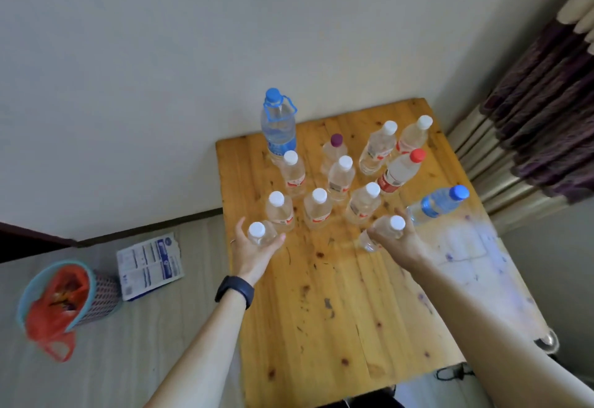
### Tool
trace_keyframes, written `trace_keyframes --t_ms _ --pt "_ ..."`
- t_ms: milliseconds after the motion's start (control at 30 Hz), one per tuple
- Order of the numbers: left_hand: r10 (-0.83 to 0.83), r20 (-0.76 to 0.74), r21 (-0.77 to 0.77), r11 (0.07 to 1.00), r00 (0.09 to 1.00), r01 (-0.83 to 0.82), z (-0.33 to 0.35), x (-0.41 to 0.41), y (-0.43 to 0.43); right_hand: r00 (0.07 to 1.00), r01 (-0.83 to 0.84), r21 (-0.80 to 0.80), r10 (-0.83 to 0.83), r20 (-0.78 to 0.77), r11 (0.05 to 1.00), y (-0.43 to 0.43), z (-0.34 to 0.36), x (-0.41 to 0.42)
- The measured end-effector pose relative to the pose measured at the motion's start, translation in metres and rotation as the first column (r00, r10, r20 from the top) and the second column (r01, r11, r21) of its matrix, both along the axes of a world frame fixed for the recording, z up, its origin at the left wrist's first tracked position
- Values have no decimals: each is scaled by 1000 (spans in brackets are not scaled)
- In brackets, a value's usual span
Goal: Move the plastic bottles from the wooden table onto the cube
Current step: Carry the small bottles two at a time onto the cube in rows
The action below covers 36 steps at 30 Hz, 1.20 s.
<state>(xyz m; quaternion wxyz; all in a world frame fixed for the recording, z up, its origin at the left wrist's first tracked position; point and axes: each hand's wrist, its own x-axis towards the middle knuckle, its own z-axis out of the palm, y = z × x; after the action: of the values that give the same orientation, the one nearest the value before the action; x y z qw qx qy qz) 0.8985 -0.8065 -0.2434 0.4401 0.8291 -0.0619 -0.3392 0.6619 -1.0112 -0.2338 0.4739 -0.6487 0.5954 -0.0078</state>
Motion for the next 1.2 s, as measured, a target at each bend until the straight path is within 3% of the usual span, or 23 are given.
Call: trace_keyframes --t_ms 167,367,533,700,900,1033,1200 --pt "-10 31 4 1000 999 10 -25 11 -10 995 91 -58 -89 34 994 -1 -12 11" --pt "-113 122 63 992 986 106 -27 10 -4 1000 -13 -44 13 13 999 10 -13 -8" --pt "-169 115 10 986 979 169 -25 -22 12 998 -4 -33 6 57 999 47 -11 -30" --pt "-192 72 -46 980 979 195 -31 -54 20 970 177 4 -175 168 984 72 -27 -30" --pt "9 135 -47 999 991 -3 -30 -81 22 930 290 2 -282 235 957 81 -37 -22" --pt "67 162 -25 998 985 -64 -30 -91 7 840 503 5 -490 235 865 96 -42 -9" --pt "-110 190 15 994 976 109 -43 -81 -11 858 480 -31 -461 227 877 94 -41 -6"
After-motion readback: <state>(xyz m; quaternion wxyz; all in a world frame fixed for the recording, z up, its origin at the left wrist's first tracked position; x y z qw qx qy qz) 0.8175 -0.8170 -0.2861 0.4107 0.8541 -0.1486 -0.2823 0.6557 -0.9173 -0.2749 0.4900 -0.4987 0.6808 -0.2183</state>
